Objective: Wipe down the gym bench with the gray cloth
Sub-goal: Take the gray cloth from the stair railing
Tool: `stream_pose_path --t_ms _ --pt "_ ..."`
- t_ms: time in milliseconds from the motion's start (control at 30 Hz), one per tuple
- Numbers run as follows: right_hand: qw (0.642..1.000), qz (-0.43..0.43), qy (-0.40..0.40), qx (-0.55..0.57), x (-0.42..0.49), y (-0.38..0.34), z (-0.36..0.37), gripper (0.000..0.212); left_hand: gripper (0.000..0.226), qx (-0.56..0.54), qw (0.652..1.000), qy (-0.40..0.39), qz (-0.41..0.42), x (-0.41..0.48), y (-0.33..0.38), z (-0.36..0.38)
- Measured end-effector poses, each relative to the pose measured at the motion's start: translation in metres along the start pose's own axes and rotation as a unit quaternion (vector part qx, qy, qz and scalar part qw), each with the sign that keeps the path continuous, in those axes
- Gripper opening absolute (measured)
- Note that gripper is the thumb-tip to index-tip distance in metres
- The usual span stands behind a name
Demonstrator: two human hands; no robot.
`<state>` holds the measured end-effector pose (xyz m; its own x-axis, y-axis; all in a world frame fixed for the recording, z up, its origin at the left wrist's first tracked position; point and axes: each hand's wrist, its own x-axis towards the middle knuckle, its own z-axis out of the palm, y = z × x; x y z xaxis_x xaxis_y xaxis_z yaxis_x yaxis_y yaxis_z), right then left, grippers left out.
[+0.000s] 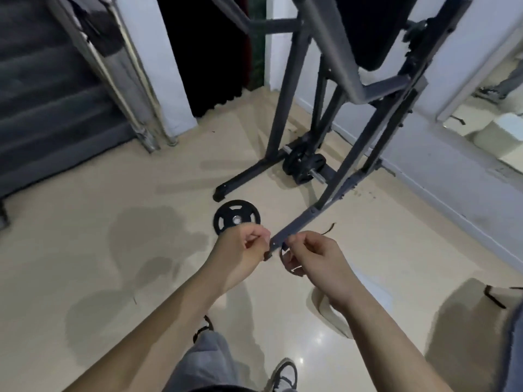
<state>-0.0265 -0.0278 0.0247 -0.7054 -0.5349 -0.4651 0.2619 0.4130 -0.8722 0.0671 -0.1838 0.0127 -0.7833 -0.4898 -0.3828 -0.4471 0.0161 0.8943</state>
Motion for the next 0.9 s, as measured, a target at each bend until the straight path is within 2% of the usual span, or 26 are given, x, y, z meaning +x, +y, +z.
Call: stream_pose_path --t_ms 133,400,567,700,900 --pt "0.997 -0.017 -0.05 -0.054 0.06 -0.051 0.082 0.022 0.017 -0.028 0.997 0.071 -0.007 0.027 -0.008 -0.1" --pt "0.993 -0.031 -0.109 -0.036 0.191 -0.175 0.294 0.02 0.019 -0.063 0.979 0.194 0.01 0.11 -0.019 -0.338" --pt "0.993 -0.034 -0.116 -0.009 0.262 -0.251 0.378 0.016 0.024 -0.07 0.978 0.196 0.008 0.182 -0.008 -0.448" --pt "0.996 -0.027 -0.081 0.023 0.339 -0.3 0.414 0.018 0.02 -0.091 0.981 0.173 0.005 0.262 0.013 -0.504" --pt "0.996 -0.021 -0.088 0.016 0.481 -0.368 0.46 0.017 0.017 -0.086 0.982 0.169 0.007 0.404 0.041 -0.585"
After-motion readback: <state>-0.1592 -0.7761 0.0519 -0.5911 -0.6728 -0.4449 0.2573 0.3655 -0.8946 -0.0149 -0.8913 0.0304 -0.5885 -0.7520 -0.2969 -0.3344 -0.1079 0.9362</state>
